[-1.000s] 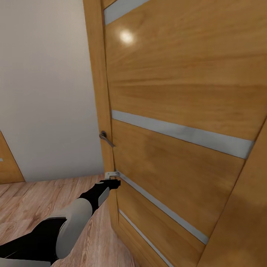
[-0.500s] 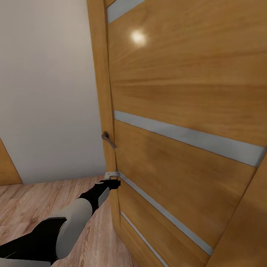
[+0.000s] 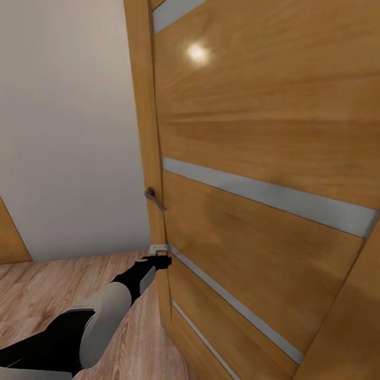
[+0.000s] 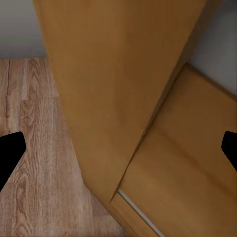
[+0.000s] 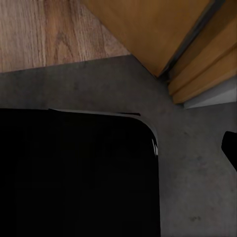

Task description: Move the two storage containers from the living room to the garage. In the garage, place one container on the floor and stack the other container on top of it (either order is fine).

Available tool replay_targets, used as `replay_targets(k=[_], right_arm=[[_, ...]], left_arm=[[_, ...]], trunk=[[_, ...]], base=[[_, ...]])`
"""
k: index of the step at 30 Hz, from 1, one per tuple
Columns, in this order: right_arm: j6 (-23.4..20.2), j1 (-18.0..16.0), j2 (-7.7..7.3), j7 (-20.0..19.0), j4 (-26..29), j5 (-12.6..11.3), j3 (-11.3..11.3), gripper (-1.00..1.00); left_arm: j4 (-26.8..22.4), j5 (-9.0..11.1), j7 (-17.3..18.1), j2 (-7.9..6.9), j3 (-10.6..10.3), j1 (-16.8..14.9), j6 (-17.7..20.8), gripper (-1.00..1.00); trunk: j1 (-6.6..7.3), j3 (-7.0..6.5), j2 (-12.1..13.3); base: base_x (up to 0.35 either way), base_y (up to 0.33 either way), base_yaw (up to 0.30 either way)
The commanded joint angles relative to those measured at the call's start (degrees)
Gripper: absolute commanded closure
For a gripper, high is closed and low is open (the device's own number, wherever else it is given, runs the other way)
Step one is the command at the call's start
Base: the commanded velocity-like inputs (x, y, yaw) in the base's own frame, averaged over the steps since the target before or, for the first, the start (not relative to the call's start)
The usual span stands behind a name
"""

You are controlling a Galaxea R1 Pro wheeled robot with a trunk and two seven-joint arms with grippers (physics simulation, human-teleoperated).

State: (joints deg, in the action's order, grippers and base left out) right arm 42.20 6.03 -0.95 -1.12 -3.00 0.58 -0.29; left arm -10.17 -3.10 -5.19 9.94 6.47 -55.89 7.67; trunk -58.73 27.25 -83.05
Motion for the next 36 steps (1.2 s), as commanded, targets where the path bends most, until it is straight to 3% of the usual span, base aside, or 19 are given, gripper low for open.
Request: replay_targets(k=[1,25,36], right_arm=[[0.25,-0.04,-0.01,-0.11,-0.09,0.04,-0.06,-1.00],[0.25,-0.05,-0.01,-0.11,-0.10,0.04,-0.06,-1.00],[0.25,-0.05,-0.01,-0.11,-0.08,0.03,-0.06,-1.00]], left_arm=[[-0.02,-0.24,0.00,0.05,0.47,-0.01,0.32,-1.00],[0.94,-0.24,0.00,0.05,0.47,-0.01,-0.75,-1.00],[0.94,-0.24,0.00,0.05,0.46,-0.01,-0.79,-1.00]], trunk=[[0.00,0.04,-0.03],[0.00,0.03,-0.03],[0.00,-0.40,-0.03]], base=[[0.000,0.000,0.000],[0.066,0.000,-0.001],[0.000,0.000,-0.158]])
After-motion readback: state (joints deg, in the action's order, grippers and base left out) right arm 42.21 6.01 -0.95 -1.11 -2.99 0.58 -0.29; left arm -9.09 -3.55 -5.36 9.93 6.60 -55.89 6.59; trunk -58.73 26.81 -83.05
